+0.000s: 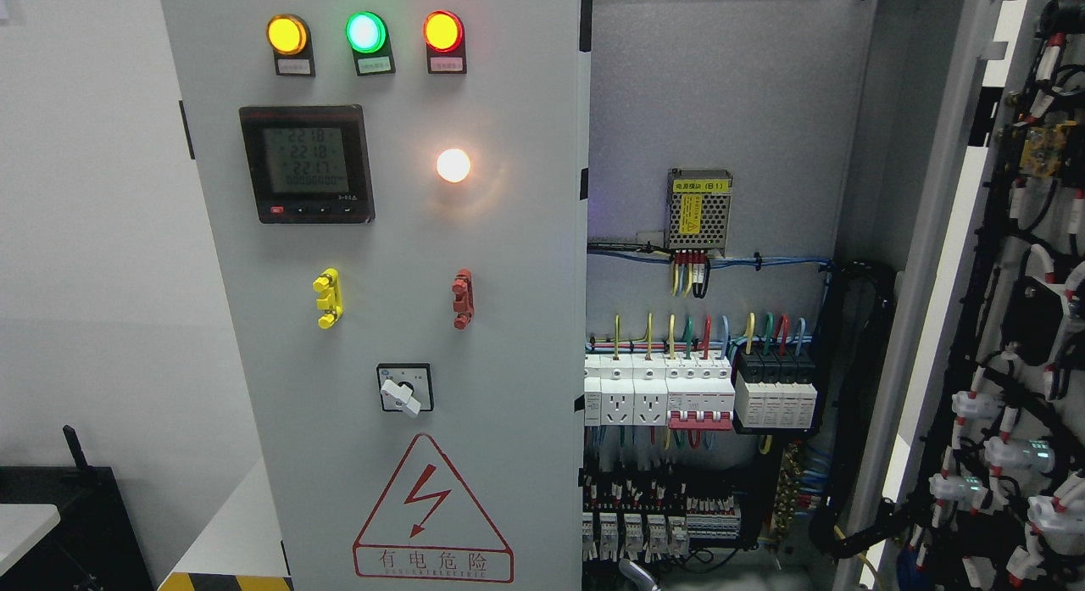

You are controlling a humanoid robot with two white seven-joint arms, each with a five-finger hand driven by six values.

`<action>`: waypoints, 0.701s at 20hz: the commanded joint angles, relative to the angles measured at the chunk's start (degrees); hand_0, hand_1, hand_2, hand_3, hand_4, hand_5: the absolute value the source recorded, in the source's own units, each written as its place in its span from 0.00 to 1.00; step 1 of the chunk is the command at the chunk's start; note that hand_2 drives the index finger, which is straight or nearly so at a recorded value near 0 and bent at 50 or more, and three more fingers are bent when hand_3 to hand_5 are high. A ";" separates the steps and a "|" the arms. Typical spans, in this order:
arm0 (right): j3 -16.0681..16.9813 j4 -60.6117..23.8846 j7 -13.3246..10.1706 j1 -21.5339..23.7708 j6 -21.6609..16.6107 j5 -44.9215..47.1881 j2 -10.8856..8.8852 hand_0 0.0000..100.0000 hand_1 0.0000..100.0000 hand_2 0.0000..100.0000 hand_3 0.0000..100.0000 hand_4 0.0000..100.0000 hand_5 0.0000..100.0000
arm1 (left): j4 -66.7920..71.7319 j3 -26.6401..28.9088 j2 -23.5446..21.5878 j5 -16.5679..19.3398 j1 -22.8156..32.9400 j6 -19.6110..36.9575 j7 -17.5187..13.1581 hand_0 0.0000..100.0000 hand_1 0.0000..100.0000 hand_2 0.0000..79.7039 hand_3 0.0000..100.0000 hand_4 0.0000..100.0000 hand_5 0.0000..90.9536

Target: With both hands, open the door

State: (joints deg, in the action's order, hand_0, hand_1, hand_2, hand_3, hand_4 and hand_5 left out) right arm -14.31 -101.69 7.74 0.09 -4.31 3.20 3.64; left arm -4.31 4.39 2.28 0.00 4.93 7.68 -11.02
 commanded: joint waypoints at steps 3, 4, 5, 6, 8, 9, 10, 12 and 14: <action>2.44 6.68 -0.01 -5.01 0.09 -0.04 1.55 0.38 0.00 0.00 0.00 0.00 0.00 | 0.01 0.00 0.00 -1.23 0.00 -0.03 0.04 0.00 0.00 0.00 0.00 0.00 0.00; 2.45 7.29 -0.01 -5.62 0.09 -0.04 1.54 0.38 0.00 0.00 0.00 0.00 0.00 | -0.08 0.00 0.00 -1.23 0.00 -0.03 0.04 0.00 0.00 0.00 0.00 0.00 0.00; 2.45 7.91 -0.01 -6.15 0.09 -0.04 1.54 0.38 0.00 0.00 0.00 0.00 0.00 | 0.01 0.00 0.00 -1.23 0.00 -0.03 0.04 0.00 0.00 0.00 0.00 0.00 0.00; 2.45 8.35 -0.01 -6.50 0.35 -0.04 1.54 0.38 0.00 0.00 0.00 0.00 0.00 | -0.08 0.00 0.00 -1.23 0.08 -0.03 0.04 0.00 0.00 0.00 0.00 0.00 0.00; 2.45 8.79 -0.01 -6.95 1.58 -0.04 1.54 0.38 0.00 0.00 0.00 0.00 0.00 | 0.01 0.00 0.00 -1.14 0.08 -0.03 0.04 0.00 0.00 0.00 0.00 0.00 0.00; 2.45 8.79 -0.01 -7.30 2.02 -0.04 1.54 0.38 0.00 0.00 0.00 0.00 0.00 | 0.01 0.00 0.00 -1.14 0.00 -0.03 0.04 0.00 0.00 0.00 0.00 0.00 0.00; 2.45 9.05 -0.01 -7.73 2.20 -0.04 1.54 0.38 0.00 0.00 0.00 0.00 0.00 | -0.08 0.00 0.00 -1.14 0.00 -0.03 0.04 0.00 0.00 0.00 0.00 0.00 0.00; 2.45 9.76 -0.01 -8.70 3.07 -0.04 1.54 0.38 0.00 0.00 0.00 0.00 0.00 | 0.01 0.00 0.00 -1.23 0.00 -0.03 0.04 0.00 0.00 0.00 0.00 0.00 0.00; 2.45 10.20 -0.01 -9.58 4.39 -0.04 1.54 0.38 0.00 0.00 0.00 0.00 0.00 | 0.01 0.00 0.00 -1.23 0.00 -0.03 0.13 0.00 0.00 0.00 0.00 0.00 0.00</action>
State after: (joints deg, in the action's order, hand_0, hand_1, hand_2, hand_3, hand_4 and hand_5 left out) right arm -12.61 -95.45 7.74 -7.07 -1.37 3.17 4.77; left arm -4.33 4.39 2.29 0.00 4.93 7.68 -10.95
